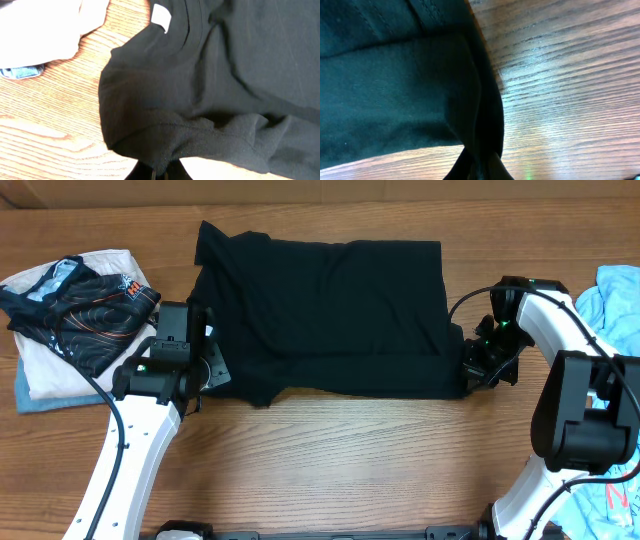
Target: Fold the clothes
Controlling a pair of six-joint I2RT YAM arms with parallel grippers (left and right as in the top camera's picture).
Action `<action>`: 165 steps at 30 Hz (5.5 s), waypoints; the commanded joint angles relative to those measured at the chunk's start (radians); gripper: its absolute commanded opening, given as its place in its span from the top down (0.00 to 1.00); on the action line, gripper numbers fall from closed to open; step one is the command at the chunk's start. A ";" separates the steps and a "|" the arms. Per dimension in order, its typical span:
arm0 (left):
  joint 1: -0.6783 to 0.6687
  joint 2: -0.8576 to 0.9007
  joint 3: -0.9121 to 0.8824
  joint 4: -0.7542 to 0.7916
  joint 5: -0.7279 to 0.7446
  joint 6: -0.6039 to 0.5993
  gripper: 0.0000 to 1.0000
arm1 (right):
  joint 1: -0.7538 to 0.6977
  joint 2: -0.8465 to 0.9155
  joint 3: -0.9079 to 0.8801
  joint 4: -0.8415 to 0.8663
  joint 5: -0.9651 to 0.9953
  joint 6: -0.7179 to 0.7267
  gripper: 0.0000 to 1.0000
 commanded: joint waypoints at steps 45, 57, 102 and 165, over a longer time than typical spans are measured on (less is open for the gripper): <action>0.004 -0.085 0.129 -0.438 0.164 -0.034 0.96 | 0.002 -0.195 0.151 -0.124 0.035 0.001 0.95; 0.004 0.050 -0.078 -0.232 0.170 -0.050 0.96 | 0.002 -0.195 0.151 -0.125 0.035 0.001 0.95; 0.004 0.193 0.031 -0.226 0.066 -0.020 0.96 | 0.002 -0.195 0.151 -0.117 0.035 0.002 0.95; 0.232 0.519 1.003 0.052 0.522 0.185 0.96 | 0.002 -0.218 0.629 0.287 0.147 0.056 0.96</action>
